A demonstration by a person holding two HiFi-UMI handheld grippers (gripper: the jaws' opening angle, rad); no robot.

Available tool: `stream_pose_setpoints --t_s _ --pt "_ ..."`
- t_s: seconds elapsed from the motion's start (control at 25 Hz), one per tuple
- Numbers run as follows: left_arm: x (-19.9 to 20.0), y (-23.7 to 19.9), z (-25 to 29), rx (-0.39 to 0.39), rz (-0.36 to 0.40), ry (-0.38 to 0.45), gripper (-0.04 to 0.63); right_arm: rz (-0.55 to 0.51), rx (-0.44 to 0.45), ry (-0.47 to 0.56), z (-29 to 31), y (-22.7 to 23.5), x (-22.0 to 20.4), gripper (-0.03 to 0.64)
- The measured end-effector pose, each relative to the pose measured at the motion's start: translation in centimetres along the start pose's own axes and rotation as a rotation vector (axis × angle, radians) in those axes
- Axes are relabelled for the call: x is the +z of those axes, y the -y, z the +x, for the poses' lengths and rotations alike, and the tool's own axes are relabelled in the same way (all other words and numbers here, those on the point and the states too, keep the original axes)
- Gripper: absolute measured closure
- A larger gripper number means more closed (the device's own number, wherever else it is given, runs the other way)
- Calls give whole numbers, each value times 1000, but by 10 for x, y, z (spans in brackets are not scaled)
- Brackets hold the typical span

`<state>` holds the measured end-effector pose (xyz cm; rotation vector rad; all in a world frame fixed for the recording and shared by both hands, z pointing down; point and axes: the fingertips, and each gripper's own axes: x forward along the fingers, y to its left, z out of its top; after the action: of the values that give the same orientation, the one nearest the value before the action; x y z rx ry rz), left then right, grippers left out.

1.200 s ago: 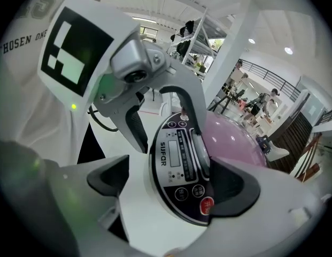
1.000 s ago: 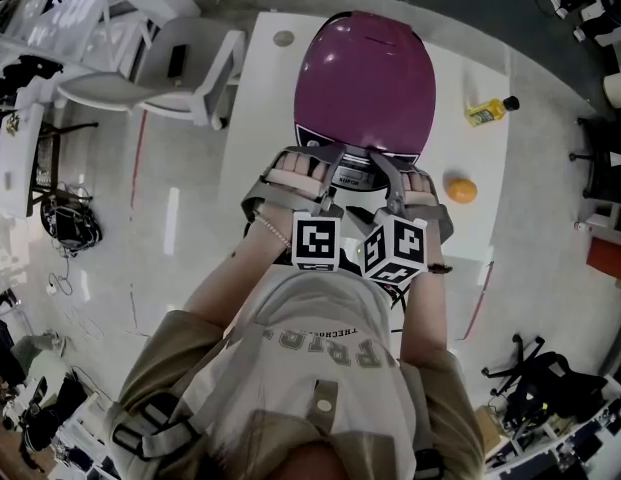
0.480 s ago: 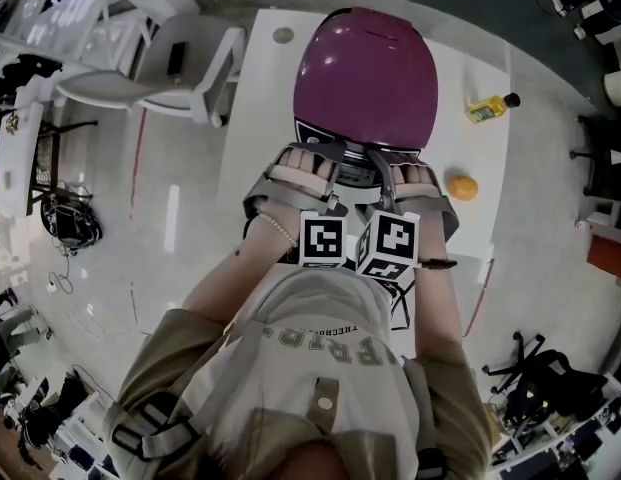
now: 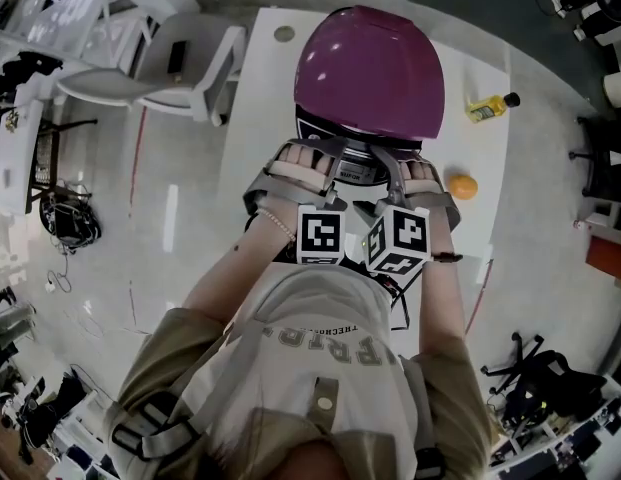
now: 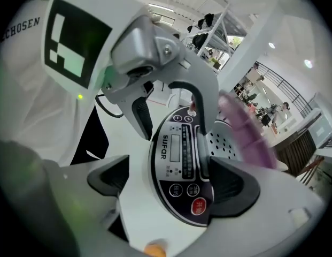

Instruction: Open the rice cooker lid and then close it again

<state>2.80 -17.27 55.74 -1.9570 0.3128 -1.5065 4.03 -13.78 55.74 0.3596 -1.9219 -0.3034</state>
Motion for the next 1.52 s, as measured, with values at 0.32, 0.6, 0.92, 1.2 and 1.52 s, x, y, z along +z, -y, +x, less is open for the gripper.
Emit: stream_pose_setpoints --t_s 0.32,0.6,0.92,1.2,1.52 --pt "0 1 1 -1 8 -7 149 3 1 9 0 1 0 173" --pt "0 0 2 2 -1 -8 149 23 -10 27 2 2 1 173" --pt "1 0 3 1 -28 -5 149 51 -30 60 3 4 2 173" --pt "4 2 5 -16 -53 -6 149 59 -24 93 4 2 0 173" --pt "7 -4 5 -18 -152 5 149 79 -115 151 10 10 2 173"
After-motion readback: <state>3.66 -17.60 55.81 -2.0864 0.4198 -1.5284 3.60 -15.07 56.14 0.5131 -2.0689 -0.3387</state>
